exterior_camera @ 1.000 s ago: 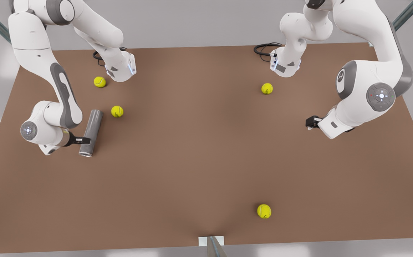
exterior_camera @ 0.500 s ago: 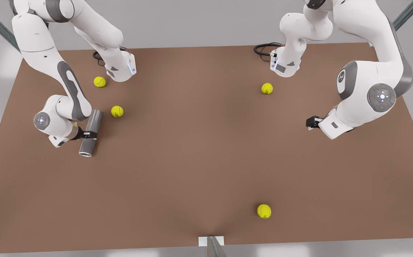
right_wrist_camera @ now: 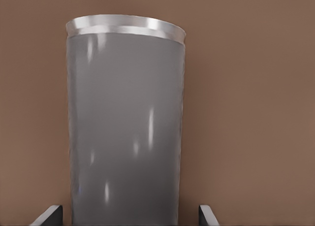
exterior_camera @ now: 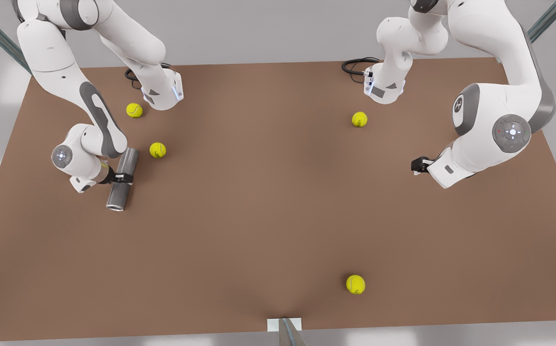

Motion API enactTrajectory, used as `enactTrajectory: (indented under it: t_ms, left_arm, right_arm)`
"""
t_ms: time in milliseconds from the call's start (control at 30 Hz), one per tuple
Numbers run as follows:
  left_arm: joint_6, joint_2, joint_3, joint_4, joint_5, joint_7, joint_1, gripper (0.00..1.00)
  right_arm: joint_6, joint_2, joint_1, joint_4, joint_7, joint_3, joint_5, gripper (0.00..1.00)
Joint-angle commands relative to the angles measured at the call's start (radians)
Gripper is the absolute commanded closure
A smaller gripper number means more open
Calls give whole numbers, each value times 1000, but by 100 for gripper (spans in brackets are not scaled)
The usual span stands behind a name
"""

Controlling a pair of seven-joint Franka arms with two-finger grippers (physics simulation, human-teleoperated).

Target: Put the tennis tube upright

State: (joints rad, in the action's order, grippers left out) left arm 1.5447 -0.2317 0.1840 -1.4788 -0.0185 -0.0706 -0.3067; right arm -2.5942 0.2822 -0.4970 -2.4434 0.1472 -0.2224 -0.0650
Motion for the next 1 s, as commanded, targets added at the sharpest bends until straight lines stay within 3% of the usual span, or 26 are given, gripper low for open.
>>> enactTrajectory:
  t_ms: [0, 367, 400, 433, 533, 567, 833, 867, 967]
  left_arm:
    - [0, 0, 0, 0, 0, 0, 0, 0]
    - [-5, -6, 0, 0, 0, 2, 0, 0]
    - [-5, -6, 0, 0, 0, 2, 0, 0]
    - [-5, -6, 0, 0, 0, 2, 0, 0]
    - [-5, -9, 0, 0, 0, 2, 0, 0]
    - [-5, -9, 0, 0, 0, 2, 0, 0]
    - [-6, -11, 0, 0, 0, 2, 0, 0]
    - [-6, -11, 0, 0, 0, 2, 0, 0]
    - [-9, -9, 0, 0, 0, 3, 0, 0]
  right_arm:
    - [-1, 0, 0, 0, 0, 0, 1, 0]
    - [-15, 43, -2, -3, -3, 0, -1, 0]
    - [-15, 45, -2, -3, -3, 0, 1, 3]
    - [-15, 45, -2, -3, -3, 0, -1, 15]
    - [-15, 46, -2, -3, -3, 0, -1, 38]
    - [-15, 46, -2, -3, -3, 0, 1, 40]
    - [-15, 46, 2, -2, -5, 0, -1, 39]
    - [-15, 46, 5, 0, -8, 0, 1, 32]
    - [-15, 46, 8, 1, -9, 0, 1, 26]
